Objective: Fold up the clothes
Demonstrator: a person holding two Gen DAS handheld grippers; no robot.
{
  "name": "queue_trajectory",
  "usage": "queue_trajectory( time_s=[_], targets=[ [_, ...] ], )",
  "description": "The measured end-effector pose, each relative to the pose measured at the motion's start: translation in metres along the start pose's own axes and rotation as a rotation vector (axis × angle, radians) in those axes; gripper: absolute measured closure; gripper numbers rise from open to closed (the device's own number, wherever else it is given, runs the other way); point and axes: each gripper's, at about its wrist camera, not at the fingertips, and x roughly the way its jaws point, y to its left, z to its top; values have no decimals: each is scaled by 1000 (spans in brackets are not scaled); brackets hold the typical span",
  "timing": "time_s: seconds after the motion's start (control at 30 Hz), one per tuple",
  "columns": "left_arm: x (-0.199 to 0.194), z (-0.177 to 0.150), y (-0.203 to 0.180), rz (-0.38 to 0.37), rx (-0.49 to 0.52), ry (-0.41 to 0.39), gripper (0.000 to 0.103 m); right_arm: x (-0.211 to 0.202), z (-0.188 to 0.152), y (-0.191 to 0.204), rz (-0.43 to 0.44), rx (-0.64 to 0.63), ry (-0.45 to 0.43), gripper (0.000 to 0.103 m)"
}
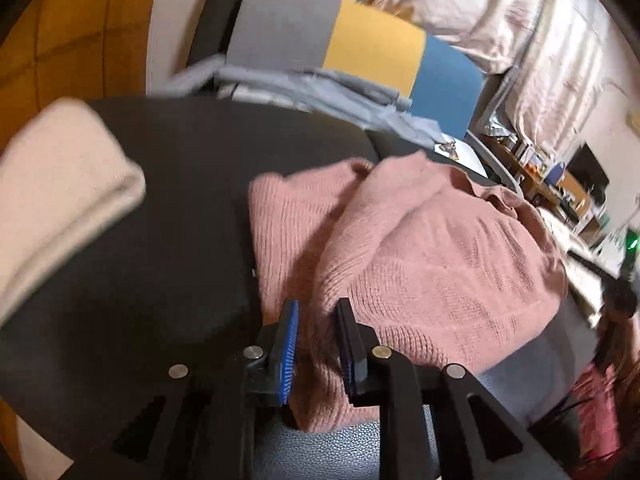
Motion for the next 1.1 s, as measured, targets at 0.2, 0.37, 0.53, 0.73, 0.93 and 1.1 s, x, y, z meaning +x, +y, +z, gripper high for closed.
queue_trajectory(
  time_s=[0.2, 0.37, 0.53, 0.73, 0.93, 1.1],
  targets=[
    [20, 14, -62, 200, 402, -10, 83, 33, -17, 54, 70, -120, 190, 72],
    [79, 23, -97, 390, 683, 67, 83, 44, -28, 61, 32, -124, 239, 70],
    [82, 63, -58, 226, 358, 111, 95, 46, -20, 51, 65, -86, 270, 70],
    [70, 72, 29, -9, -100, 115, 97, 46, -25, 55, 73, -75, 271, 69],
    [76, 40, 70, -268, -390, 133, 94, 45, -21, 48, 116, -53, 277, 68],
    [56, 51, 18, -88, -24, 112, 83, 18, 3, 31, 122, -84, 132, 37]
  ],
)
